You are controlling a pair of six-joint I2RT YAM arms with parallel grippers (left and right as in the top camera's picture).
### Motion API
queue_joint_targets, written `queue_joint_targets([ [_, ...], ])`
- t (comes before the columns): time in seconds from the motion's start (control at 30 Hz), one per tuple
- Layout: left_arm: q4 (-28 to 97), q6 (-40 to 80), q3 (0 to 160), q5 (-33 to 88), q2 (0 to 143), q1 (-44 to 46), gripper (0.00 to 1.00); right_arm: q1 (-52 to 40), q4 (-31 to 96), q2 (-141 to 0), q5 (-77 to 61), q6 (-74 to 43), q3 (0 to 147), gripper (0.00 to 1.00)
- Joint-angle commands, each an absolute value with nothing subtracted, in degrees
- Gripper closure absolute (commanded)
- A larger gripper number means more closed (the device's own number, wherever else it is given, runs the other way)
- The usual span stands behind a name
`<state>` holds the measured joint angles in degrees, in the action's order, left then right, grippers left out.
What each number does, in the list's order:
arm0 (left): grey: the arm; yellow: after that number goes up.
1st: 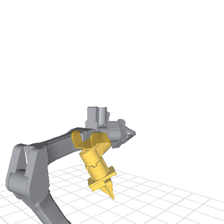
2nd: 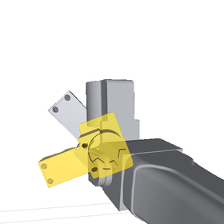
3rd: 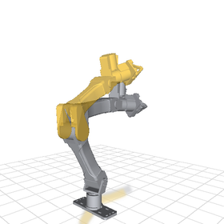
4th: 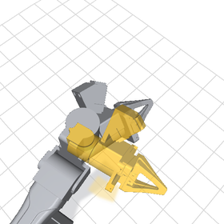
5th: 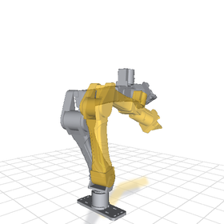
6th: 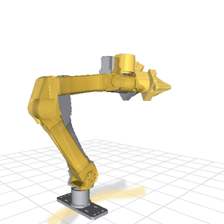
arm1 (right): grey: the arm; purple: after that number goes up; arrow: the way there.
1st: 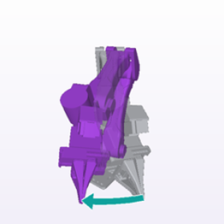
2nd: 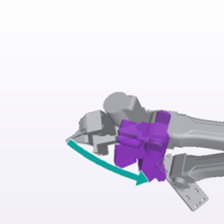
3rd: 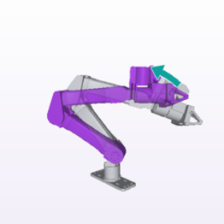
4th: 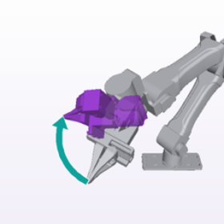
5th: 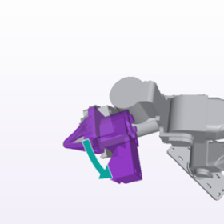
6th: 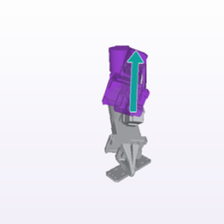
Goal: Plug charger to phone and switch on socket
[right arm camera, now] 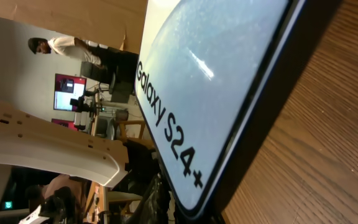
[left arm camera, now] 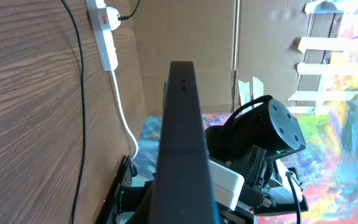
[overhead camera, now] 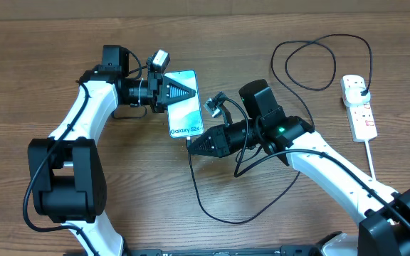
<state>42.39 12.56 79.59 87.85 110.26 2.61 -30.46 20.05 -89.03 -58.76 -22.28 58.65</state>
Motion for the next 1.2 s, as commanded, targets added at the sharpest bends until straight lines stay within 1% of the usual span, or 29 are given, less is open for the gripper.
queue_joint_targets([
  [0.0,42.57,13.89,80.79,90.59,109.38,2.85,0.96,-29.87,19.4,-89.08,-58.59,-22.55,58.43,0.96],
  [0.5,40.71,12.64,80.79,90.61,109.38,3.79,0.96,-29.87,19.4,-89.08,-60.14,-22.85,58.43,0.96],
  [0.63,40.16,12.62,80.79,90.61,109.38,3.9,0.96,-29.87,19.38,-89.08,-60.12,-24.53,58.43,0.96],
  [1.17,40.01,7.9,80.79,90.65,109.38,3.88,0.96,-28.73,19.88,-89.08,-60.95,-27.09,58.46,0.96],
])
